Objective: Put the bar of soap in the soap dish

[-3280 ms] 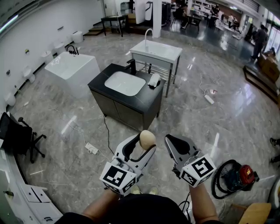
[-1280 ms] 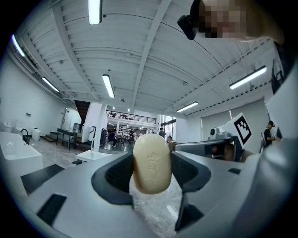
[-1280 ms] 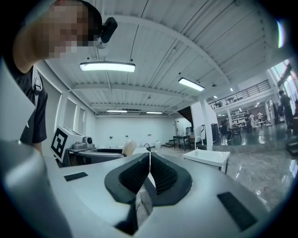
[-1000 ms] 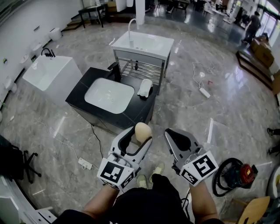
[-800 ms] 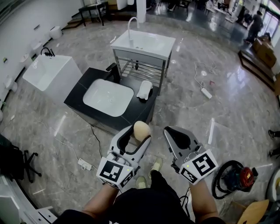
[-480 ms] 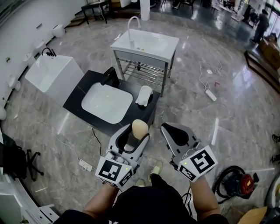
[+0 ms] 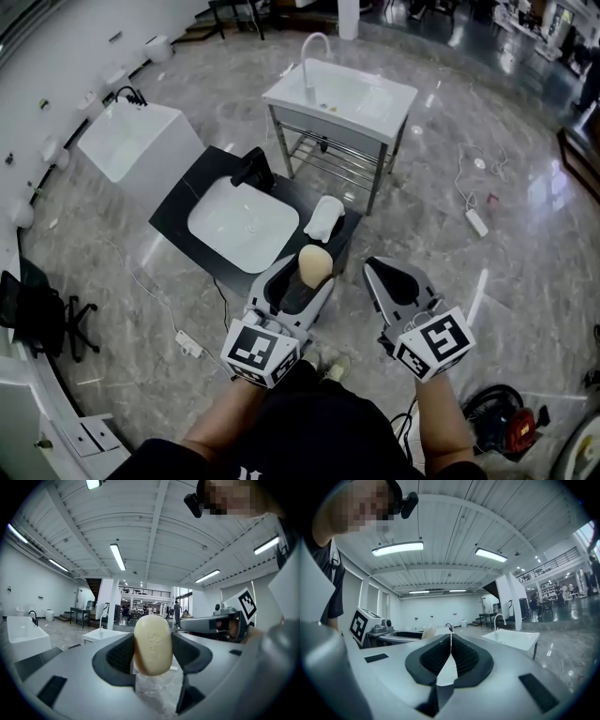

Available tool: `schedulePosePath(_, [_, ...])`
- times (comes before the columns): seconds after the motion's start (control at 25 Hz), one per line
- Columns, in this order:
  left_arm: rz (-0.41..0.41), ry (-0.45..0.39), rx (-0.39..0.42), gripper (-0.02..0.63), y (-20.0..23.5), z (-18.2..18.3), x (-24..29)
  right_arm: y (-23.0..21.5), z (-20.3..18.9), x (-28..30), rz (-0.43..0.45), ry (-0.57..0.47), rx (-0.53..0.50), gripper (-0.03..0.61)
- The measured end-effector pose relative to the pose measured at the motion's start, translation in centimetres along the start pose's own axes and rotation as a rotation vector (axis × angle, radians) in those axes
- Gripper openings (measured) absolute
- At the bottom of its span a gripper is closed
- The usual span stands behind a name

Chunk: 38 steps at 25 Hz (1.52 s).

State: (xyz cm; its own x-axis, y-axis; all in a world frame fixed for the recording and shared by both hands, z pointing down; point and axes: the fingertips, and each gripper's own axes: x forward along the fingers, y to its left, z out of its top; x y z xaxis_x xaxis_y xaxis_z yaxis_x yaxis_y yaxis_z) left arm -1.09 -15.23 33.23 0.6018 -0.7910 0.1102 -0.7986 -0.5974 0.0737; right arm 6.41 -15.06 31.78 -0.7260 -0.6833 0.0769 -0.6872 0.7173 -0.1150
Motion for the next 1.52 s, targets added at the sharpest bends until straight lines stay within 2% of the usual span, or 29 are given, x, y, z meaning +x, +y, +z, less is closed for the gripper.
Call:
schedulePosePath(0.28, [0.006,0.006,0.006,0.261,2.6,-1.1,4.8,-3.4,-0.5,4.1,-0.002,-0.01,0.014,0.009])
schedulePosePath(0.68, [0.023,0.045,0.02,0.261,9.0,-5.3,11.6,-8.4,-3.3,10.5,-0.024,0.026,0.057,0.009])
schedulePosePath(1.16, [0.032,0.137,0.029,0.261,15.2,-14.4,19.7,-14.2,-10.3,16.4,-0.051,0.103,0.14,0.009])
schedulePosePath(1.52, [0.054,0.201,0.011,0.261,17.7,-20.9,23.0,-16.7,-14.0,19.2,-0.051,0.135,0.157,0.009])
